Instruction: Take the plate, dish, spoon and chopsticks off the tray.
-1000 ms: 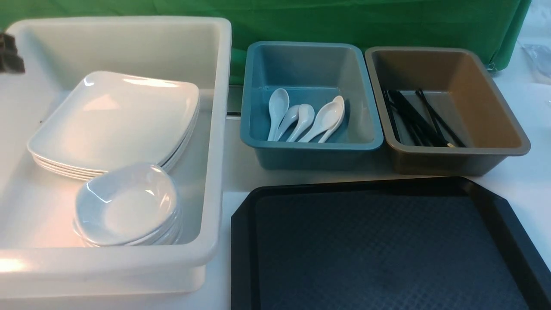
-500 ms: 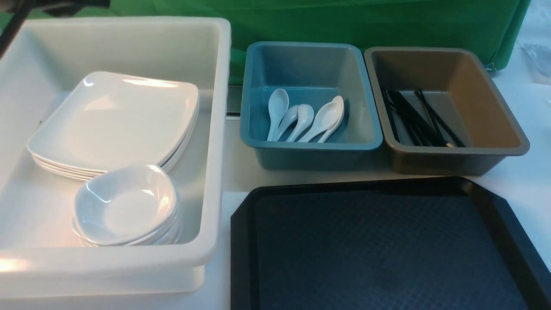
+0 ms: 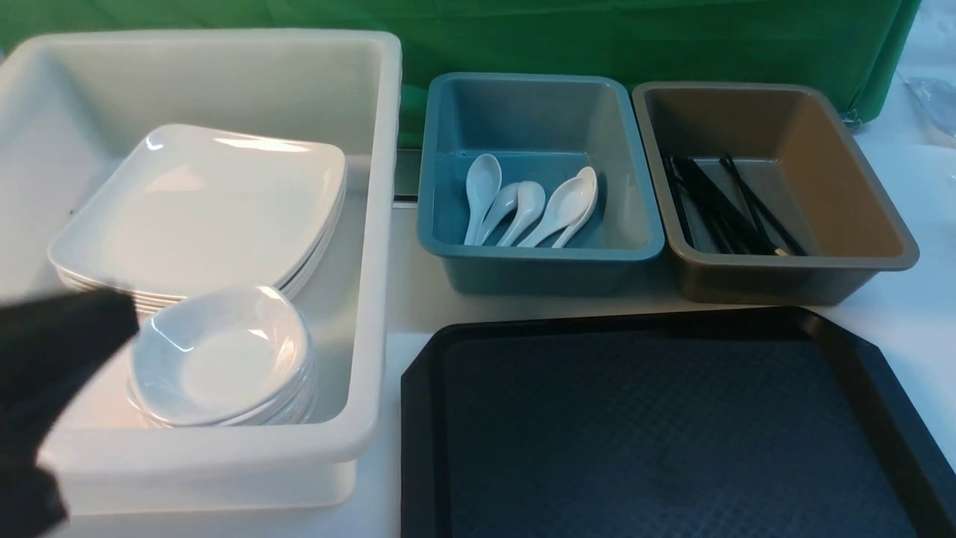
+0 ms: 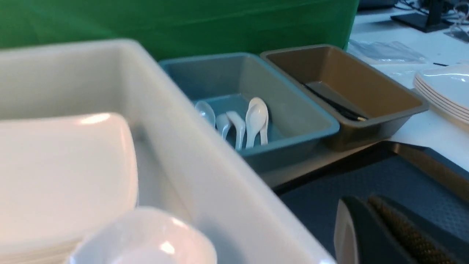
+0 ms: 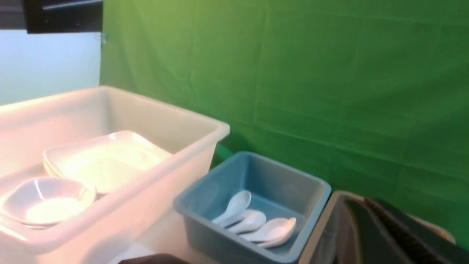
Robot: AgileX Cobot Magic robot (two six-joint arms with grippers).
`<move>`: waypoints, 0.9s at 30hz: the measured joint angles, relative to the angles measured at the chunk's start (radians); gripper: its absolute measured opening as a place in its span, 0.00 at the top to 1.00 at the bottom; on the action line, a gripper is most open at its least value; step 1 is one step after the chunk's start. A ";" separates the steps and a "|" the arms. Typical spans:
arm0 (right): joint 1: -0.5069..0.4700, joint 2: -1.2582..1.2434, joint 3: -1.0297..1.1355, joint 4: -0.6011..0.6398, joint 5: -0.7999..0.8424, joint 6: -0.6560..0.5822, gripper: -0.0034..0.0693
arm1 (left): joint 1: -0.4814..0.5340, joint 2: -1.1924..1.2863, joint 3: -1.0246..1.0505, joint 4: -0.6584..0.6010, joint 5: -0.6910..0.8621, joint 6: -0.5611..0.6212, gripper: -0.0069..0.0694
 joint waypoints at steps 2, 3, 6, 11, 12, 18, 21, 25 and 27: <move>0.000 -0.020 0.000 0.002 0.019 -0.002 0.92 | 0.000 -0.043 0.041 0.000 -0.011 -0.002 0.91; 0.000 -0.032 0.001 0.004 0.032 -0.004 0.92 | 0.000 -0.082 0.079 0.000 -0.025 -0.004 0.91; 0.000 -0.069 0.035 0.011 0.024 -0.008 0.92 | 0.000 -0.198 0.190 0.001 -0.106 -0.008 0.91; 0.000 -0.071 0.080 0.009 -0.049 -0.008 0.91 | 0.000 -0.234 0.228 0.001 -0.165 -0.009 0.90; 0.000 -0.071 0.084 0.008 -0.061 -0.008 0.90 | 0.000 -0.235 0.229 0.001 -0.176 -0.009 0.90; 0.000 -0.072 0.089 0.009 -0.069 -0.009 0.90 | 0.000 -0.235 0.229 0.001 -0.183 -0.009 0.89; 0.000 -0.072 0.090 0.009 -0.038 -0.007 0.90 | 0.000 -0.235 0.229 0.001 -0.183 -0.009 0.89; 0.000 -0.079 0.096 0.009 -0.011 -0.007 0.92 | 0.000 -0.235 0.230 0.001 -0.184 -0.009 0.89; 0.000 -0.089 0.105 0.009 -0.011 -0.005 0.92 | 0.000 -0.235 0.230 0.002 -0.184 -0.009 0.89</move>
